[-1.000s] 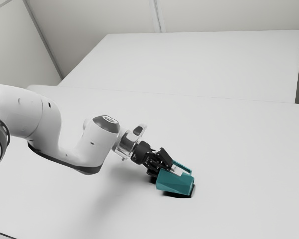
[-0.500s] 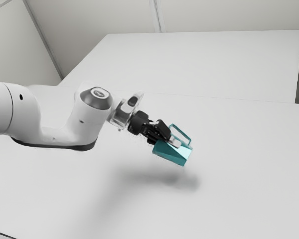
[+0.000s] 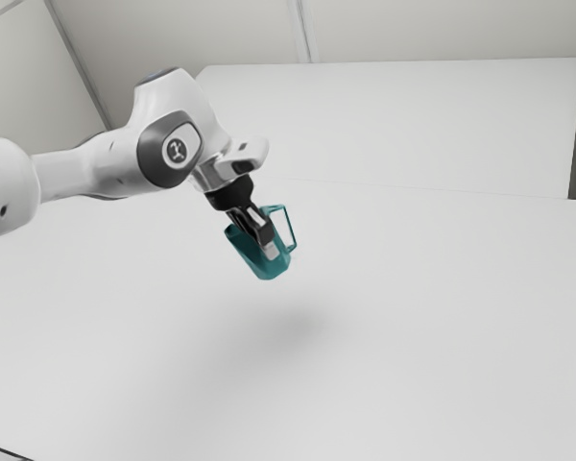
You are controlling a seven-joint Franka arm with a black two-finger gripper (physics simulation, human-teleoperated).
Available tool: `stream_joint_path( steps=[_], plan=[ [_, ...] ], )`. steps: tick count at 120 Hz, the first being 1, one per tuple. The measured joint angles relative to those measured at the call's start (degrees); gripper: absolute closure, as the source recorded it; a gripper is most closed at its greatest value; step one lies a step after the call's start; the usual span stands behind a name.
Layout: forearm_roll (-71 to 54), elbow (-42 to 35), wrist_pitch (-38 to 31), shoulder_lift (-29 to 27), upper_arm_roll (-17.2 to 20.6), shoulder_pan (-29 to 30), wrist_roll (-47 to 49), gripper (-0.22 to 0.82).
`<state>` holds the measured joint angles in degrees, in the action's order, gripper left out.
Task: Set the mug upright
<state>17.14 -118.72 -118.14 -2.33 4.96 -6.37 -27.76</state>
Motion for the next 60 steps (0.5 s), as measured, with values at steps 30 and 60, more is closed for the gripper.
stream_joint_path(
  steps=[30, 60],
  plan=[
    [-11.19, 0.36, 0.42, 1.64, -2.24, 0.48, 4.39, 0.78],
    [-16.24, 1.76, -1.9, 8.28, -2.42, 3.37, 7.13, 0.78]
  ],
)
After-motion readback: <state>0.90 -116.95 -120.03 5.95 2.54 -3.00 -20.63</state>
